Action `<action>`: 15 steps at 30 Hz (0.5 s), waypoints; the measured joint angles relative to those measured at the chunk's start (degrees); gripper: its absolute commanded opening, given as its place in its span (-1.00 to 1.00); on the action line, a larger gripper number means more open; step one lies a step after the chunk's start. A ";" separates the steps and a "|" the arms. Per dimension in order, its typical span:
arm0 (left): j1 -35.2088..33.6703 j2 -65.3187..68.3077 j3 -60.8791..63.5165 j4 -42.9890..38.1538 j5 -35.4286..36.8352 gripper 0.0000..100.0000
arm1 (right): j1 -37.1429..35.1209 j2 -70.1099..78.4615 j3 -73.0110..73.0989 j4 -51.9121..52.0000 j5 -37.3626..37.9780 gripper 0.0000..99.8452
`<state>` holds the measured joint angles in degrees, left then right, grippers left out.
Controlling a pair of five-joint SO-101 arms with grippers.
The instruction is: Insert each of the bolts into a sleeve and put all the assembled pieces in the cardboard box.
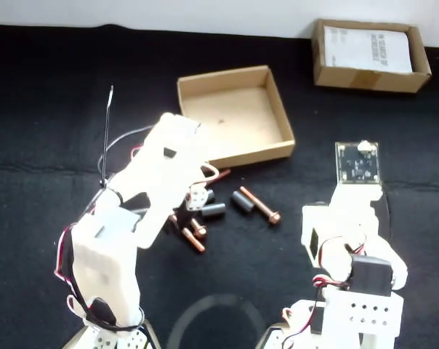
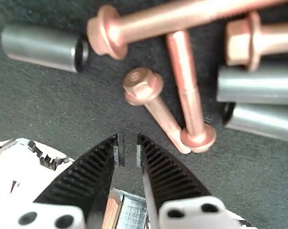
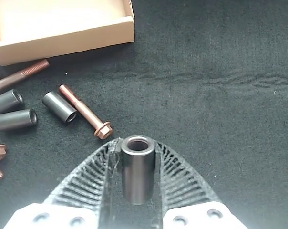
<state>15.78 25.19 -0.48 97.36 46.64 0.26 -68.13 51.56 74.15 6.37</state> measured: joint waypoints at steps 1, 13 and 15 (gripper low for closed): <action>0.00 0.00 0.00 0.00 0.00 -0.68 | 0.00 0.00 0.00 0.00 0.00 -0.98; 0.44 0.00 0.00 0.35 0.00 -0.40 | 0.00 0.00 0.00 0.00 0.00 -0.98; 0.35 0.09 0.00 -0.18 0.00 -0.40 | 0.00 0.00 0.00 0.00 0.00 -0.98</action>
<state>16.13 25.27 -0.48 97.19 46.64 0.26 -68.13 51.56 74.15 6.37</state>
